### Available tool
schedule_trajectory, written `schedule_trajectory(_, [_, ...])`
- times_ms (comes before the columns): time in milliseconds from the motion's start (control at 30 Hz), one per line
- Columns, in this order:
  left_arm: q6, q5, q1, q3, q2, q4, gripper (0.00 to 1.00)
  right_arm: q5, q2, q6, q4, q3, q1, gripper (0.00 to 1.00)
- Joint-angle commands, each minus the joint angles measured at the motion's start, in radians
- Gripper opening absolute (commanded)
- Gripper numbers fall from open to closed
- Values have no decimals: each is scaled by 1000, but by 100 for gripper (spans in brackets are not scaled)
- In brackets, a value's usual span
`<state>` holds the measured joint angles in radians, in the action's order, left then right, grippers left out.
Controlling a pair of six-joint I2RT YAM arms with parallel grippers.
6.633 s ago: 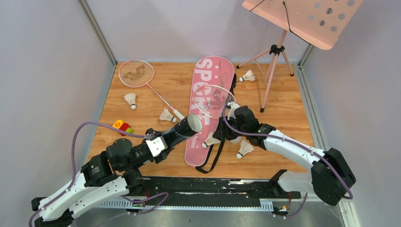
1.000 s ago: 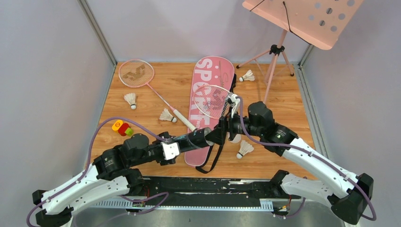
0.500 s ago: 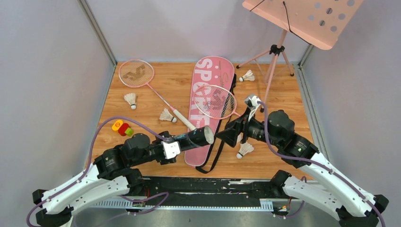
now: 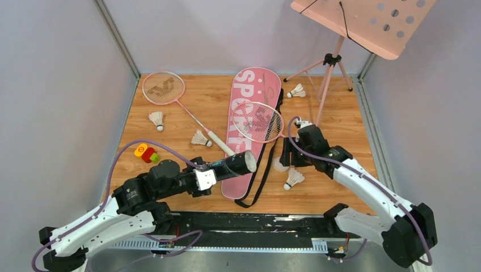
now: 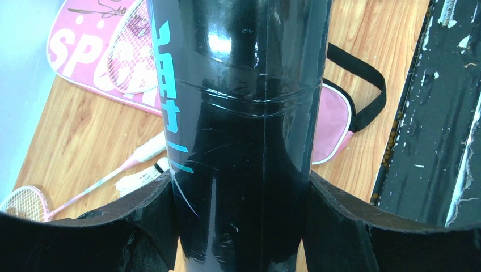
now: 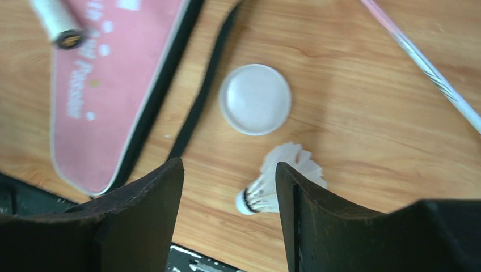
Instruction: Pack up the badminton gear
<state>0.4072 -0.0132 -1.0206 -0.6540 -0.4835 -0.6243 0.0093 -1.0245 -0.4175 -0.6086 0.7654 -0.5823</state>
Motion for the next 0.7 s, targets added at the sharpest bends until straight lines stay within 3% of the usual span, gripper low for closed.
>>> schedule_trajectory(0, [-4, 2, 0, -13, 9, 55, 49, -72, -75, -30, -15, -4, 125, 64])
schedule_trajectory(167, [-3, -1, -1, -13, 9, 57, 49, -190, -204, -22, -18, 8, 214, 69])
schedule_trajectory(333, [-2, -6, -1, -12, 11, 57, 50, -256, -270, -7, -33, 21, 244, 64])
schedule_trajectory(567, [-2, -13, -1, -12, 21, 57, 49, -305, -274, 2, -38, 23, 250, 39])
schedule_trajectory(667, [-2, -13, 0, -13, 22, 58, 50, -321, -259, 12, -45, 33, 251, 16])
